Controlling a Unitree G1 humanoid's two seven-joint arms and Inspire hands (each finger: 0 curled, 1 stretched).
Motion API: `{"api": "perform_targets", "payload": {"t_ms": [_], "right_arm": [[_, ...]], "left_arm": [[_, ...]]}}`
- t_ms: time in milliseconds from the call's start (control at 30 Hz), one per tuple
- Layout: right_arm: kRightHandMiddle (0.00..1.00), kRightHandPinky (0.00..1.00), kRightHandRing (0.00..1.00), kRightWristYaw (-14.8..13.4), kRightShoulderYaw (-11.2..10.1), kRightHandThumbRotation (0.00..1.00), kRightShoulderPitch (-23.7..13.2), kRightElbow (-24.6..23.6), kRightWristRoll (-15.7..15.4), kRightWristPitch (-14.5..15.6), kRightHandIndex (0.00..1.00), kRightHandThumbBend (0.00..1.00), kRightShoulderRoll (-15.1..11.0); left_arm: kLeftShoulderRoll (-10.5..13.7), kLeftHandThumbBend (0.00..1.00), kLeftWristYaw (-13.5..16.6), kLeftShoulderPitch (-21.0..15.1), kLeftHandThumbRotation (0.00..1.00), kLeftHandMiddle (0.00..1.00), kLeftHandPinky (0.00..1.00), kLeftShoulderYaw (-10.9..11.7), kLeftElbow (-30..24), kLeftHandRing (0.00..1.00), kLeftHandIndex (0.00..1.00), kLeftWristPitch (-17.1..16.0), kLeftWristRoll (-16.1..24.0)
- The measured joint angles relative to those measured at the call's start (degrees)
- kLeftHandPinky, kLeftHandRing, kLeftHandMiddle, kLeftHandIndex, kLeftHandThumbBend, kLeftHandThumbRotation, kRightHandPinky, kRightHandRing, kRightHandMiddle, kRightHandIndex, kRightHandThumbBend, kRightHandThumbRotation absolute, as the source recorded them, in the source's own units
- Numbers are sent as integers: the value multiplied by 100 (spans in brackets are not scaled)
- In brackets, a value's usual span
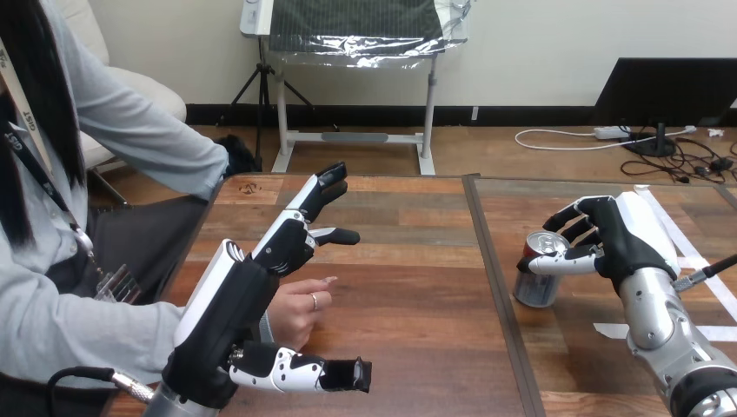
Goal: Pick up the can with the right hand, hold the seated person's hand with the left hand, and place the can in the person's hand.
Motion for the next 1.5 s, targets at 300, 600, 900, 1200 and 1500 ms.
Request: {"api": "perform_targets", "payload": {"t_ms": [300,600,900,1200,1500], "right_arm": [[50,39,45,9,-8,0,34,-1,57,-101,54,77,3],[50,38,44,9,-9,0,56,-2,101,-125,55,78,4],[49,38,44,9,-12,0,61,-3,192,-134,54,77,3],[49,37,43,9,-28,0,86,-37,225,-245,54,77,3],[46,35,41,10,-60,0,101,-69,329,-379,54,77,5]], "left_arm": [[1,100,0,7,44,100,77,-1,-1,97,95,42,2],[1,100,0,14,44,100,76,-3,-4,96,95,84,0],[1,100,35,15,45,100,73,2,-4,95,94,84,39],[1,100,65,22,45,99,73,2,-4,95,93,84,49],[-3,100,338,40,43,97,72,96,-9,92,91,84,426]]}}
